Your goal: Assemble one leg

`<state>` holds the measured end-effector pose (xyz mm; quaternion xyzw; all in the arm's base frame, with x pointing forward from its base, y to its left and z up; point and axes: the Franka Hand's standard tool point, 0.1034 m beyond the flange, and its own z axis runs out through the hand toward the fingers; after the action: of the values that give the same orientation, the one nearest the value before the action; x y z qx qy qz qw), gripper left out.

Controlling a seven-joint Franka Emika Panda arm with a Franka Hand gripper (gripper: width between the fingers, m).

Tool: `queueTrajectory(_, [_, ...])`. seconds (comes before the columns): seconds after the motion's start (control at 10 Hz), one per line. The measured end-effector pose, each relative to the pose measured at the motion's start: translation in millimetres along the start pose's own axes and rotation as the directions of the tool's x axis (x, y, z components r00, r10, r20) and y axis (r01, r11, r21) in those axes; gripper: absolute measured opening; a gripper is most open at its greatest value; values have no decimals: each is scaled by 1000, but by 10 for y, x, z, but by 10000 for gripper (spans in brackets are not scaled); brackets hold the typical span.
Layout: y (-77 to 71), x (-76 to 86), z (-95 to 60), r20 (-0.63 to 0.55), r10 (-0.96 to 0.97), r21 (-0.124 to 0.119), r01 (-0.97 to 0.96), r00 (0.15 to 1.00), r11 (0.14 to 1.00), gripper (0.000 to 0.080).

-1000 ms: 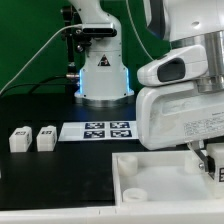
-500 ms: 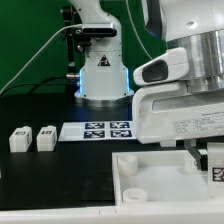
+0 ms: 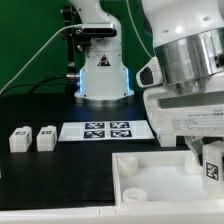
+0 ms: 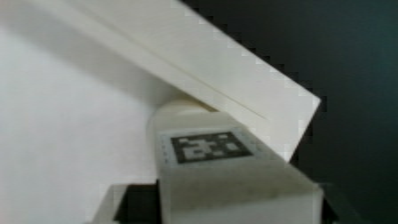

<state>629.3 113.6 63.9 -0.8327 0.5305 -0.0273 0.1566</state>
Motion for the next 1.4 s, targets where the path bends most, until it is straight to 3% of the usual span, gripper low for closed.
queueTrajectory(0.3, [7,0,4,19,275,14,-275,961,961,310])
queueTrajectory(0.8, [13,5,3,44,651,6,-652,758,758,305])
queueTrajectory(0.9, [19,-14,8,45,699,-5,-700,713,714,387])
queueTrajectory(1.0, [21,-15,11,45,684,-5,-684,729,729,387])
queueTrajectory(1.1, [22,-17,12,45,683,-5,-684,729,730,526])
queueTrajectory(1.2, [22,-17,12,45,682,-5,-683,730,731,610])
queueTrajectory(1.4, [25,-19,12,45,626,-2,-626,779,780,642])
